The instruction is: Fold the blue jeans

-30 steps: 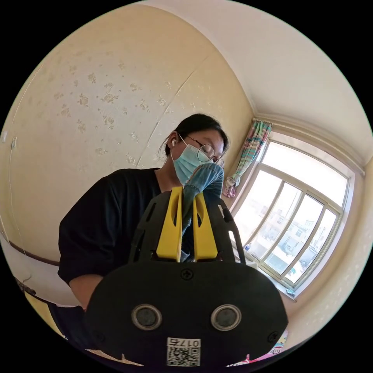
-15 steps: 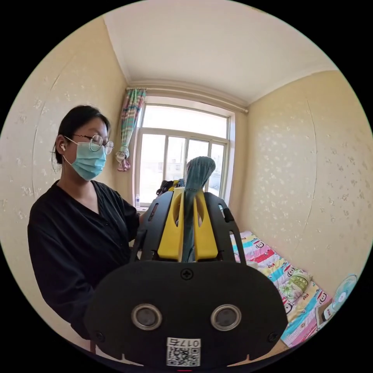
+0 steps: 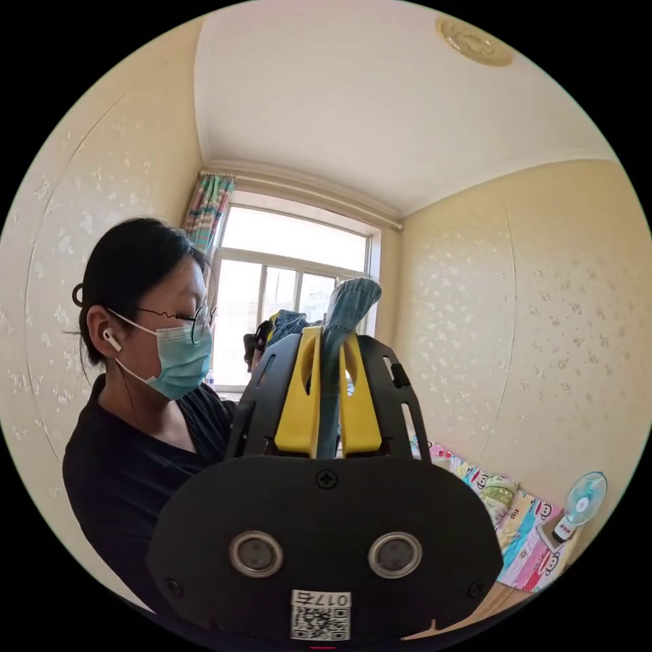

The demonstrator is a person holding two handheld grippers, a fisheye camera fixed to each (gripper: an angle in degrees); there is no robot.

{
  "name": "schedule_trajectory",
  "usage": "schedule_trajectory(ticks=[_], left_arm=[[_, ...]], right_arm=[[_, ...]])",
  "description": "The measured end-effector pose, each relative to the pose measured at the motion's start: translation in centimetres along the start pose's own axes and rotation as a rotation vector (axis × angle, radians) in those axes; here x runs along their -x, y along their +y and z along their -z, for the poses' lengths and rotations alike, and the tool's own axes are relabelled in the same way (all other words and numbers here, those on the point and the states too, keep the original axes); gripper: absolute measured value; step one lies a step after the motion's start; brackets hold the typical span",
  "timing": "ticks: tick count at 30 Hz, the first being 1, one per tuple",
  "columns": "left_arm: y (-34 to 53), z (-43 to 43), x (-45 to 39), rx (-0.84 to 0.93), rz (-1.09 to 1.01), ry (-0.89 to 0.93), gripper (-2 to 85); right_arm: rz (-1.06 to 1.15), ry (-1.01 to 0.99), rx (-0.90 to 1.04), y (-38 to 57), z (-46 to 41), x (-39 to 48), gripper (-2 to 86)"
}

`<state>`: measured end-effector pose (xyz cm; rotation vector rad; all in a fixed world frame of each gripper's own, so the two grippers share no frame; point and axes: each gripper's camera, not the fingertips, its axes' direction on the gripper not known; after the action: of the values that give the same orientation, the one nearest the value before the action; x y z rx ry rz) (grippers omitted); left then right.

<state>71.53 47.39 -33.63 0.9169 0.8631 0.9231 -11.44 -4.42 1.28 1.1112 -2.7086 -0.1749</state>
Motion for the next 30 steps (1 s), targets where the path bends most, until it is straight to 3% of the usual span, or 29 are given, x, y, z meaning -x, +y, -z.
schedule_trajectory(ticks=[2, 6, 12, 15, 18, 21, 26, 30], left_arm=[[2.1, 0.8, 1.0, -0.013, -0.003, -0.116, -0.3], [5.3, -0.2, 5.8, 0.085, 0.033, -0.318, -0.3], [14.5, -9.9, 29.4, 0.457, 0.26, -0.575, 0.2], [20.3, -18.4, 47.0, 0.696, 0.367, -0.609, 2.4], [25.8, -18.0, 58.1, 0.85, 0.497, -0.831, 5.1], [33.8, -12.1, 60.8, 0.984, 0.58, -0.831, 6.1], [52.8, 4.1, 57.6, 1.512, 0.665, -0.883, 6.4], [59.8, 14.5, 56.1, 1.669, 0.844, -0.927, 6.4]], right_arm=[[-0.021, 0.001, 0.019, 1.1, -1.2, -1.8, 1.6], [-0.325, -0.008, 0.113, 5.6, -6.9, -10.7, 1.7], [-0.772, 0.013, 0.447, 16.3, -20.3, -36.1, 2.3], [-0.667, 0.242, 0.516, 20.5, -27.7, -49.3, 3.3], [-0.887, 0.6, 0.54, 25.8, -30.1, -58.2, 6.6], [-0.999, 0.699, 0.452, 34.1, -30.7, -58.2, 7.8], [-0.951, 0.612, 0.895, 53.1, -34.1, -51.2, 7.3], [-1.001, 0.512, 1.231, 68.6, -33.8, -40.7, 6.7]])
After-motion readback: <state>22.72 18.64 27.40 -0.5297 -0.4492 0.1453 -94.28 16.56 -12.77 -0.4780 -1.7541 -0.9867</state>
